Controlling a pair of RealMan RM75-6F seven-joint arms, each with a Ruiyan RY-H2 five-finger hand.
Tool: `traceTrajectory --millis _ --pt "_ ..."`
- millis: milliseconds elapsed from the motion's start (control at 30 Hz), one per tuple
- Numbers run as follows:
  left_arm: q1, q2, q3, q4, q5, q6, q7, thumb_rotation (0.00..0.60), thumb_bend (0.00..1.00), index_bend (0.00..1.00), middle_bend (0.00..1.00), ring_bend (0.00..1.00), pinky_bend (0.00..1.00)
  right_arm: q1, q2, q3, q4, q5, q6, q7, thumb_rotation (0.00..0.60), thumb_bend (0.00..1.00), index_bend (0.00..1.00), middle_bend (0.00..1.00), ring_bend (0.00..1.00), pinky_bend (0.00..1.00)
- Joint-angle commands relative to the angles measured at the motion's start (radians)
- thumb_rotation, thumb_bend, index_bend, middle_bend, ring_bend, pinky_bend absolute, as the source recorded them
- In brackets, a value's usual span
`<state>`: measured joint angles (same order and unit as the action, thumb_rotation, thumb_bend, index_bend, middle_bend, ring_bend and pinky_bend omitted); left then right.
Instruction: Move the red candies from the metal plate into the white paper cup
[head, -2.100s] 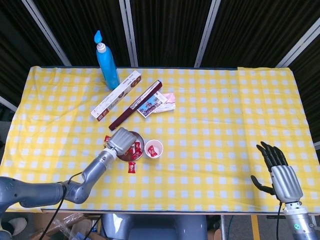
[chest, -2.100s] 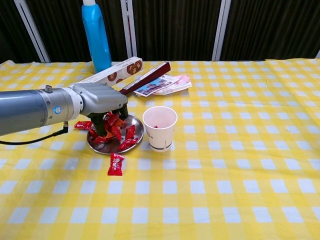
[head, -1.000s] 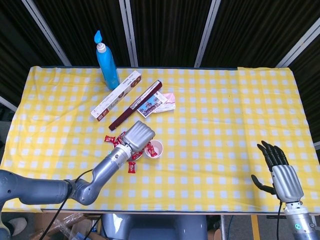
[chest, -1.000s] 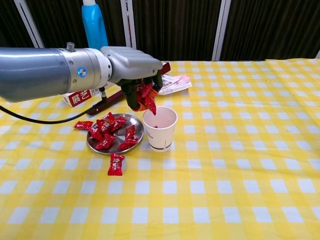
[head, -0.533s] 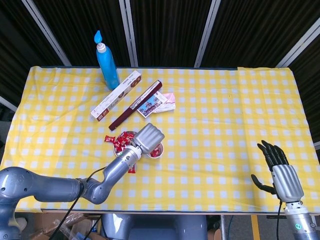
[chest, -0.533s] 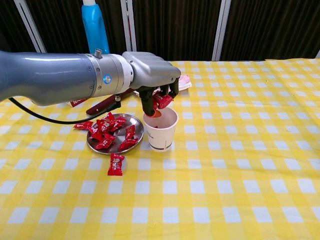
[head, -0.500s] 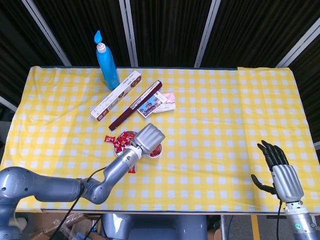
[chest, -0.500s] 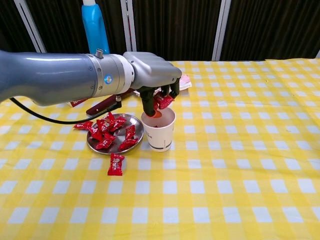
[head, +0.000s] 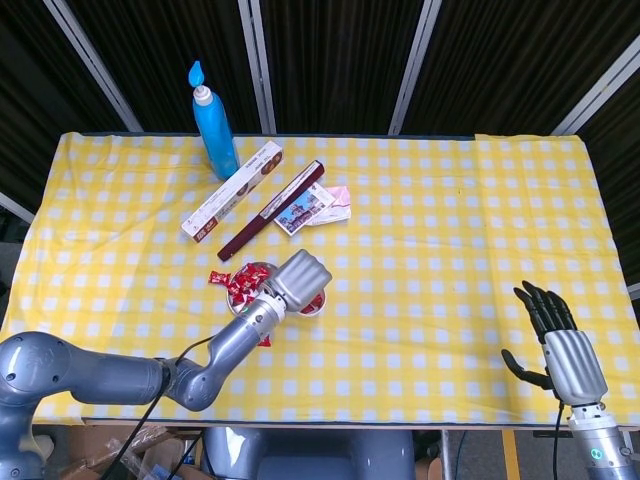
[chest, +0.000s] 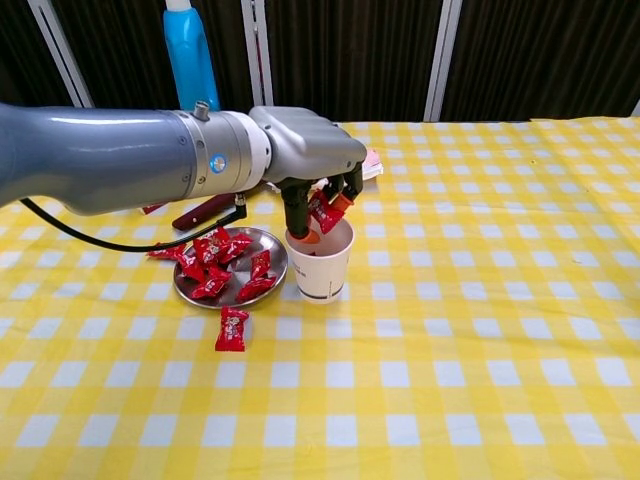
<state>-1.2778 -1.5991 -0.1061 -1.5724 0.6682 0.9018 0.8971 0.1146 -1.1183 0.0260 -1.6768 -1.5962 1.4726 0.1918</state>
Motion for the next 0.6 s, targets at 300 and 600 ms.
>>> traceTrajectory --millis 300,600 --pt "0.001 0.007 0.005 -0.01 0.007 0.013 -0.009 0.6 0.29 0.52 0.57 0.88 0.94 0.0 0.0 -0.001 0.0 -0.003 0.002 -0.002 0.6 0.39 0.0 0.0 0.0 0.0" --pt "-0.002 -0.006 -0.001 0.0 0.02 0.028 -0.017 0.6 0.29 0.48 0.5 0.88 0.94 0.0 0.0 -0.001 -0.001 -0.002 0.001 -0.001 0.6 0.39 0.0 0.0 0.0 0.0"
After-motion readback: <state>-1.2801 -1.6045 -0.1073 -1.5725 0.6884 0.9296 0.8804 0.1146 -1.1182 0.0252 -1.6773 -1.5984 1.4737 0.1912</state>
